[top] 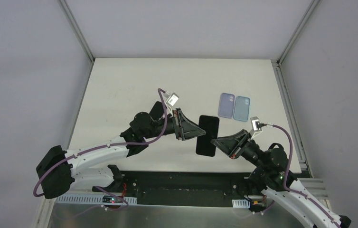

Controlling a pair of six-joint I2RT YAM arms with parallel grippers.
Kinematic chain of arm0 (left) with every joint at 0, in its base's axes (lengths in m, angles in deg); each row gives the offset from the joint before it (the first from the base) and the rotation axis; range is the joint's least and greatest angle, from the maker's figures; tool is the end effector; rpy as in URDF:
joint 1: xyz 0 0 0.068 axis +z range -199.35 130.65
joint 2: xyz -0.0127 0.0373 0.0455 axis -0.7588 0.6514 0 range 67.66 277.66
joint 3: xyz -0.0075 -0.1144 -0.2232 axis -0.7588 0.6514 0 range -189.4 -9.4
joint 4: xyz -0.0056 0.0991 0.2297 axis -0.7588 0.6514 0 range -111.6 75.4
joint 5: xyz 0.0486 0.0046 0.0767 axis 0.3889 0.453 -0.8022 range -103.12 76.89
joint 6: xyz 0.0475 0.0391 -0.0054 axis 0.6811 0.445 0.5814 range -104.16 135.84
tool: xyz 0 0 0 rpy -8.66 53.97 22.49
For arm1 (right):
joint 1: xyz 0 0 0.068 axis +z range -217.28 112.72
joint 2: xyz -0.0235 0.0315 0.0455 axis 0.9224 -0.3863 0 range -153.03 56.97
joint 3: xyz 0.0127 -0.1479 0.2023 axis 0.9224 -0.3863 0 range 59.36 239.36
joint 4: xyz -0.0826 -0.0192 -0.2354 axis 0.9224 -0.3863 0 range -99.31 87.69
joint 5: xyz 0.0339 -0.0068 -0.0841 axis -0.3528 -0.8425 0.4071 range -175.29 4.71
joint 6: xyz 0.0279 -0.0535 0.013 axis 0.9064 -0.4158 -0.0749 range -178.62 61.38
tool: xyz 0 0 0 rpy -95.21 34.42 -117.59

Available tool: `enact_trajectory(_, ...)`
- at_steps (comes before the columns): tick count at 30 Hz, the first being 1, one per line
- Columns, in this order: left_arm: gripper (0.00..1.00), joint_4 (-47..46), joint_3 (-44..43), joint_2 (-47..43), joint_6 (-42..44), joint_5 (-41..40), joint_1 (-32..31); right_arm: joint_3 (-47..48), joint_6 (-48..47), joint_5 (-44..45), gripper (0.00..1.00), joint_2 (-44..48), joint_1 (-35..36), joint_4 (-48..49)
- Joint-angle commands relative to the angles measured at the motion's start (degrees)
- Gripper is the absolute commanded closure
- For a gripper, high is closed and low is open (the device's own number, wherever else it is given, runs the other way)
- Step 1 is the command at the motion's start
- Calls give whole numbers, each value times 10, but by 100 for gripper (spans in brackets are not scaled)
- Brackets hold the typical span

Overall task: Take the phone out of the phone case
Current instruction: Place the phone at the center of the board.

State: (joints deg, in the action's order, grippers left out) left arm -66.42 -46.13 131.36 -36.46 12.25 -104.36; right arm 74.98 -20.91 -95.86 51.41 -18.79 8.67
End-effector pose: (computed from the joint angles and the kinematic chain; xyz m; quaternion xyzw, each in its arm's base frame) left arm 0.1319 -0.2232 0.3132 0.1910 0.5701 -0.7117 0.3632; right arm 0.0670 0.0884 0.2796 -0.1285 0.5541 0.5989 0.5637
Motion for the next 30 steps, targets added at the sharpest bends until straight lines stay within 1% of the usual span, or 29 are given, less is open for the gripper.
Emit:
enact_trajectory(1,66,-54,-21,9,-20,37,3,1,9,10,100,4,0,71)
enact_trajectory(5,65,-58,-20,11,-23,38,3,0,9,14,100,3,0,72)
enact_trajectory(12,69,-62,-18,14,-29,41,3,-7,8,22,100,7,0,74)
enact_trajectory(17,73,-66,-18,18,-32,42,3,-10,9,26,100,8,0,76)
enact_trajectory(19,73,-67,-19,19,-34,44,3,-10,9,27,100,7,0,76)
enact_trajectory(20,71,-68,-19,20,-35,45,3,-10,9,27,100,7,0,76)
enact_trajectory(22,60,-68,-19,21,-37,44,3,-11,9,26,100,4,0,78)
enact_trajectory(23,57,-68,-18,21,-37,43,3,-12,9,27,100,4,-1,79)
enact_trajectory(25,56,-69,-17,23,-38,44,3,-11,9,26,100,3,0,79)
enact_trajectory(26,57,-69,-17,23,-38,44,3,-12,9,26,100,3,0,79)
enact_trajectory(30,72,-72,-17,24,-40,46,3,-13,9,28,100,5,-1,80)
